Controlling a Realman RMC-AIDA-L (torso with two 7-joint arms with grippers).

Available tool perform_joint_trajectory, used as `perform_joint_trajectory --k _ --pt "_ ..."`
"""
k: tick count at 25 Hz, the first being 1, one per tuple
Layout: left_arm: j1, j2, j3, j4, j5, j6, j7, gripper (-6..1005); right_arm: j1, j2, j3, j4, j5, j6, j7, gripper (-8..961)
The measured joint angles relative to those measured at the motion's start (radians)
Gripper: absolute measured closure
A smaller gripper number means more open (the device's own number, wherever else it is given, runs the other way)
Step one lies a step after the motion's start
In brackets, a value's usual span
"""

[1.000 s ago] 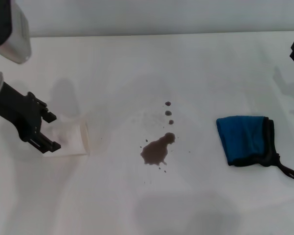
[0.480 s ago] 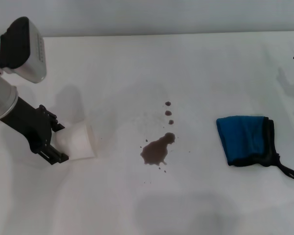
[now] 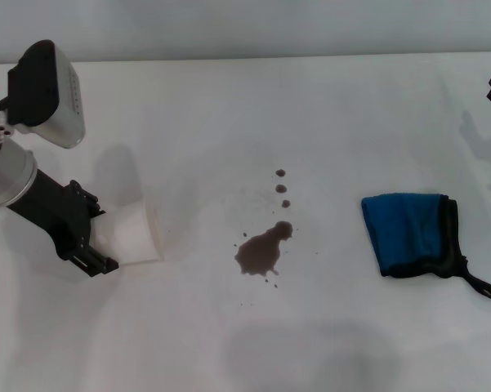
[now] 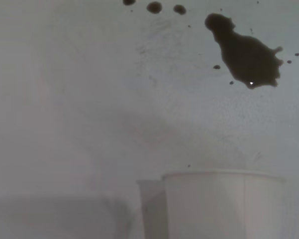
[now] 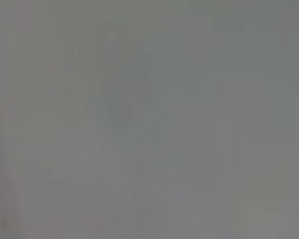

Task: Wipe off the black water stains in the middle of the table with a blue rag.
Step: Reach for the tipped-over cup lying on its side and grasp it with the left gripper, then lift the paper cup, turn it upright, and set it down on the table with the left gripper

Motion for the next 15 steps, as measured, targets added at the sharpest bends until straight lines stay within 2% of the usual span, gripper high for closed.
perform_joint_trajectory --k 5,10,15 --pt "0.001 0.001 0.000 0.000 -0.001 -0.004 -0.001 163 0.000 0.001 0.000 0.003 0.000 -0.001 0.000 99" --pt "0.002 0.001 0.000 -0.007 -0.018 -0.014 -0.001 241 0.000 0.000 0.000 0.004 -0.001 -0.002 0.000 100" --pt "0.016 0.002 -0.001 -0.014 -0.132 -0.017 0.032 294 -0.001 0.001 0.000 0.004 -0.003 0.000 0.000 100"
